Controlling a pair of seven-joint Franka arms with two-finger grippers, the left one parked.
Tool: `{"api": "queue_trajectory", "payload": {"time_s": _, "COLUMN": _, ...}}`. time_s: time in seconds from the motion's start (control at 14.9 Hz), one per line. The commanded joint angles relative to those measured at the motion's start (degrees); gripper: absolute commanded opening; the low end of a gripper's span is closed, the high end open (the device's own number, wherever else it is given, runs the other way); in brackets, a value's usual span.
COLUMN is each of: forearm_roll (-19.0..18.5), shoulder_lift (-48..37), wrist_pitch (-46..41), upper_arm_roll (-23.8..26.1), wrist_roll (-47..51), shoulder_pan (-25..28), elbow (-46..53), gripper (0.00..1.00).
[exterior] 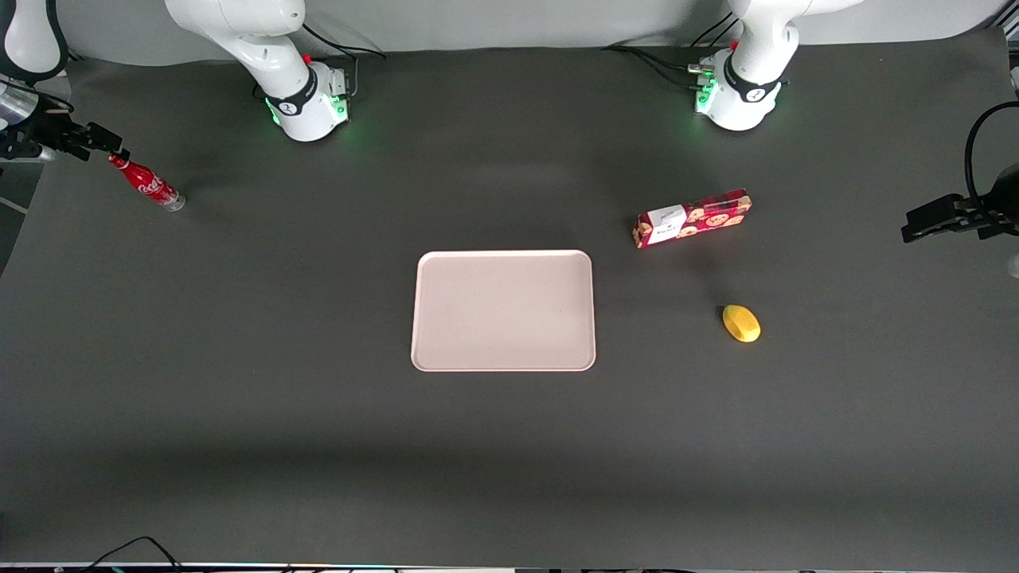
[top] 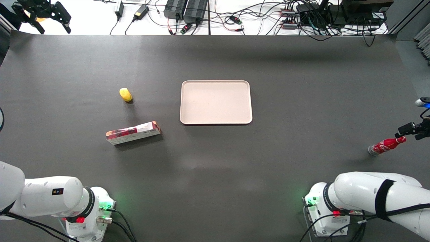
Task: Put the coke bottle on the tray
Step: 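Lower the open right gripper around the bottle cap and close it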
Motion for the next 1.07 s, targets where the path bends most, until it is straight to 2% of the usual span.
{"api": "queue_trajectory", "payload": {"time_s": 0.0, "forearm_roll": -2.02, "shoulder_lift": -1.75, "wrist_pitch": 1.41, "upper_arm_roll": -1.76, "wrist_roll": -1.23, "shoulder_pan": -0.17, "elbow": -1.31, "gripper": 0.94}}
{"api": "queue_trajectory", "payload": {"time_s": 0.13, "forearm_roll": -2.02, "shoulder_lift": -1.40, "wrist_pitch": 1.49, "upper_arm_roll": -1.76, "wrist_roll": -1.23, "shoulder_pan": 0.09, "elbow": -1.31, "gripper": 0.89}}
{"api": "queue_trajectory", "payload": {"time_s": 0.47, "forearm_roll": -2.02, "shoulder_lift": -0.96, "wrist_pitch": 1.67, "upper_arm_roll": -1.76, "wrist_roll": -1.14, "shoulder_pan": 1.76, "elbow": -1.31, "gripper": 0.88}}
{"api": "queue_trajectory", "payload": {"time_s": 0.6, "forearm_roll": -2.02, "shoulder_lift": -0.61, "wrist_pitch": 2.37, "upper_arm_roll": -1.76, "wrist_roll": -1.14, "shoulder_pan": 1.94, "elbow": -1.40, "gripper": 0.83}}
{"api": "queue_trajectory", "payload": {"time_s": 0.81, "forearm_roll": -2.02, "shoulder_lift": -0.60, "wrist_pitch": 2.37, "upper_arm_roll": -1.76, "wrist_roll": -1.23, "shoulder_pan": 1.94, "elbow": -1.40, "gripper": 0.71}}
{"api": "queue_trajectory", "payload": {"time_s": 1.01, "forearm_roll": -2.02, "shoulder_lift": -0.60, "wrist_pitch": 2.46, "upper_arm_roll": -2.98, "wrist_roll": -2.37, "shoulder_pan": 1.76, "elbow": -1.31, "gripper": 0.50}}
